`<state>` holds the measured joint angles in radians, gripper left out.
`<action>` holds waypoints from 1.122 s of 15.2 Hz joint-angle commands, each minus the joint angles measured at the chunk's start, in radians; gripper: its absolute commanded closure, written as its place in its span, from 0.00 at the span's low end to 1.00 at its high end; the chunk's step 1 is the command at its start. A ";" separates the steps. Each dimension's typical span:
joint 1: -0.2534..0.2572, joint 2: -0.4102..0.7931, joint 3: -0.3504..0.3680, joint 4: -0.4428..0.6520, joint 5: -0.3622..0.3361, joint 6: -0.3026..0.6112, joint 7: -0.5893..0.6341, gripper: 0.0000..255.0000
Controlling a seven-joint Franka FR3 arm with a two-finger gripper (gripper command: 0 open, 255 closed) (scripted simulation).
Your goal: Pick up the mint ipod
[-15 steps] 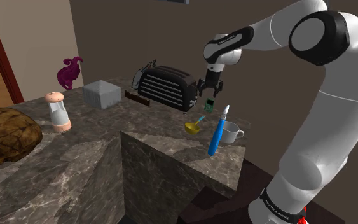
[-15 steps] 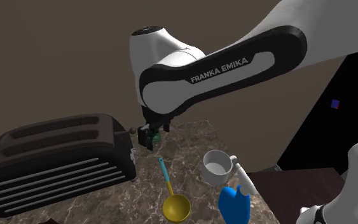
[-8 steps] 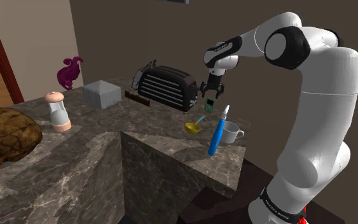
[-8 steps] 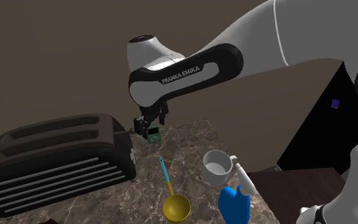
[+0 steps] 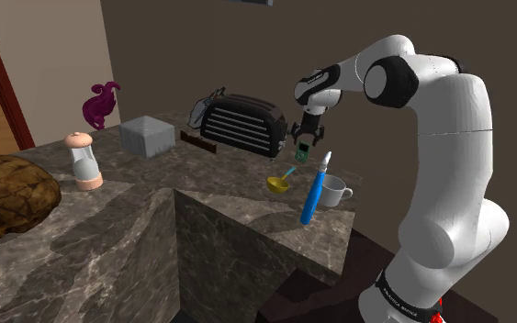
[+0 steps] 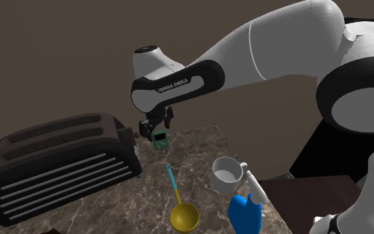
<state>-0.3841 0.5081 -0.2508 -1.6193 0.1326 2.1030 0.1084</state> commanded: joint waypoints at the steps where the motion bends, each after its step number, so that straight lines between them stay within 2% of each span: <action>1: -0.001 0.010 0.002 -0.011 0.004 0.022 -0.002 0.00; 5: -0.003 0.027 0.005 -0.022 0.008 0.049 -0.005 0.00; 6: -0.003 0.028 0.005 -0.022 0.009 0.050 -0.005 1.00; 17: -0.001 0.014 0.002 -0.014 0.005 0.028 -0.002 1.00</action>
<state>-0.3864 0.5272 -0.2478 -1.6355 0.1389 2.1390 0.1044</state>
